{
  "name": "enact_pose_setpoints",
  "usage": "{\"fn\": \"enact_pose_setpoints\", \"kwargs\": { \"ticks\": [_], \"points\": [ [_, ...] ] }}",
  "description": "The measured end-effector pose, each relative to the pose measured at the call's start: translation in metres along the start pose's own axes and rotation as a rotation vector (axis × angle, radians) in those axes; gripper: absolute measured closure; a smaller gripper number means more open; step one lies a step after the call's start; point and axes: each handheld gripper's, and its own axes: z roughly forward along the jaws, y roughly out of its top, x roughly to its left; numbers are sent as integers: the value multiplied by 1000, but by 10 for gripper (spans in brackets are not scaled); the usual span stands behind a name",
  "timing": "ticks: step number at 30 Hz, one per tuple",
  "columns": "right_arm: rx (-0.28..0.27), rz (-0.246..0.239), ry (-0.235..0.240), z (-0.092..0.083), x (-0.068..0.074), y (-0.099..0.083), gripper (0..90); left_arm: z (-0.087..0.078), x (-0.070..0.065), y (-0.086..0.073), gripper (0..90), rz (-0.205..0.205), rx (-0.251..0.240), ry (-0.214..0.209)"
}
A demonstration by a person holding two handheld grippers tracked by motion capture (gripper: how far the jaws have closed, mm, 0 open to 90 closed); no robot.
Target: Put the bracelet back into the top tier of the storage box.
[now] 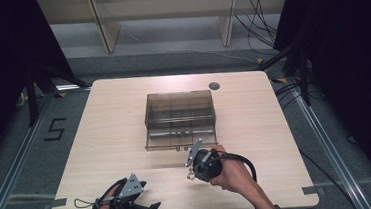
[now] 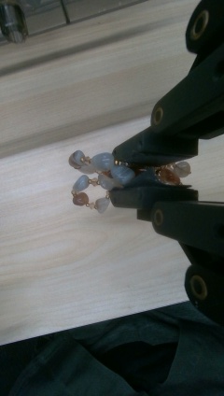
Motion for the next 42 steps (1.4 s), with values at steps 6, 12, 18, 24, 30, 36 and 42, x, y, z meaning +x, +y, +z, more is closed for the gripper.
{"fn": "enact_pose_setpoints", "kwargs": {
  "ticks": [6, 12, 18, 24, 30, 36, 42],
  "points": [
    [-4, -7, -2, -8, -6, 1, 803, 0, 0, 0, 172, -1, 0, 1],
    [-3, -3, 7, -18, -10, 4, 803, 0, 1, 0, 172, 10, 10, 6],
    [-8, -7, 7, -32, -16, 6, 803, 0, 1, 0, 172, 4, 6, 8],
    [-13, -19, 8, -44, -20, 11, 803, 0, 1, 0, 172, 5, 4, 9],
    [-12, -42, 3, -55, -28, 14, 802, 0, 0, 0, 172, 1, 1, -6],
    [-12, -14, -17, -66, -35, 16, 802, 0, 0, 0, 172, 0, 0, 3],
    [-12, -18, -21, -75, -45, 20, 802, 0, 1, 0, 172, 7, 9, 8]
  ]
}}
